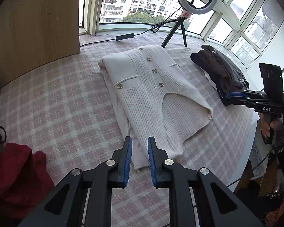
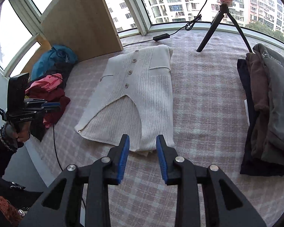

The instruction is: Fold clothes

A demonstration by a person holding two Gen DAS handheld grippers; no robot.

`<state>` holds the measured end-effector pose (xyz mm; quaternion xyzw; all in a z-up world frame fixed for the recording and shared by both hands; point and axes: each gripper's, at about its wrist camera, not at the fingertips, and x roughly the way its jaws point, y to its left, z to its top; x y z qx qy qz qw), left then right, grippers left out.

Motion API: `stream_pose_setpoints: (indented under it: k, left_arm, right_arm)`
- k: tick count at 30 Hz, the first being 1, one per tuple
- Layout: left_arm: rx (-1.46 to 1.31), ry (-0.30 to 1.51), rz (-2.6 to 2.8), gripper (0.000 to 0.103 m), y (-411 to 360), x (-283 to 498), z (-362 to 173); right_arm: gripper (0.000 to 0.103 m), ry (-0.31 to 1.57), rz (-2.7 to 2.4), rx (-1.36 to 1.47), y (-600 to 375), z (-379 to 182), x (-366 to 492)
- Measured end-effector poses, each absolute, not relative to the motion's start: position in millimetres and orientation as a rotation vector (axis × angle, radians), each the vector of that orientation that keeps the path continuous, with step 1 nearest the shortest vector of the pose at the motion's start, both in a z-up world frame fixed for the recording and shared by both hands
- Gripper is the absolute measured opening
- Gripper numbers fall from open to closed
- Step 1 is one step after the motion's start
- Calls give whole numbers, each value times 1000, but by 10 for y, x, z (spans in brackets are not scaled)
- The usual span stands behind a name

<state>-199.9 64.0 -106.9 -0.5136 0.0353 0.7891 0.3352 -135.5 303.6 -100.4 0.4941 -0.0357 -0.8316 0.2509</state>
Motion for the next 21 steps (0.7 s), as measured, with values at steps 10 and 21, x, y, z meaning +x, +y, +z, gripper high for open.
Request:
stream_pose_setpoints:
  k: [10, 21]
  left_arm:
    - [-1469, 122, 2014, 19, 980, -2331, -1890]
    - [-1540, -295, 2087, 24, 743, -3801, -1646]
  right_arm:
    - [29, -37, -2094, 1482, 2423, -1776, -1630]
    - [31, -50, -2229, 1384, 2358, -1260, -2863]
